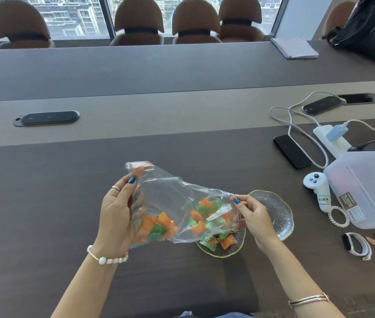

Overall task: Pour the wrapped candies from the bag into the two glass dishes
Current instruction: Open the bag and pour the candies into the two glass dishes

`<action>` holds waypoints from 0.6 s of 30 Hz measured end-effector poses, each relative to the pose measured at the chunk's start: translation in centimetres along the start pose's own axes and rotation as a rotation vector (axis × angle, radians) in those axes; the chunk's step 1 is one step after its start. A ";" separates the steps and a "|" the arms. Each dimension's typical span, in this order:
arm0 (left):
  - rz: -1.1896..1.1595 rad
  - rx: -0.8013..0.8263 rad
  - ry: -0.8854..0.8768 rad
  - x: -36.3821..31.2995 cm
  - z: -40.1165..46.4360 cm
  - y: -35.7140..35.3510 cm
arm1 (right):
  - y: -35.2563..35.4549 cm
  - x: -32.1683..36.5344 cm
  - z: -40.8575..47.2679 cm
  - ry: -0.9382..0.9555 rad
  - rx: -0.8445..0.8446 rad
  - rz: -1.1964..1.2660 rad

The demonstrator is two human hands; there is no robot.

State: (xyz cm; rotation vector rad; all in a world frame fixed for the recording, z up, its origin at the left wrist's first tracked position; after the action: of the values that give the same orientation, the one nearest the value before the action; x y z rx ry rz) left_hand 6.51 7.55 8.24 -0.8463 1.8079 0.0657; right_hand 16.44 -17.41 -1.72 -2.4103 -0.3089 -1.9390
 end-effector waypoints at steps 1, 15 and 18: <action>0.002 -0.012 0.007 0.2 -0.1 0.2 | 0.1 0.0 0.0 -0.006 0.018 -0.001; -0.025 -0.151 0.057 3.5 0.0 0.2 | 5.2 3.0 0.5 0.023 0.161 0.012; -0.039 -0.121 0.071 4.5 0.6 -2.7 | 7.9 2.9 1.3 0.027 0.125 -0.010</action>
State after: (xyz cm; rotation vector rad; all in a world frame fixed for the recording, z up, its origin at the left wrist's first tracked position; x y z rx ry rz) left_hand 7.82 3.47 5.12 -0.9803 1.8672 0.1226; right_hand 19.63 -24.53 1.53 -2.3077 -0.4273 -1.8935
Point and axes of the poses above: each hand's wrist, its own z-axis towards the middle knuckle, its own y-axis out of the back of the hand, x = y × z, the point moved 4 cm from there along z, towards the middle knuckle, and after that the axes turned 8 degrees about y, right-handed, at the moved point
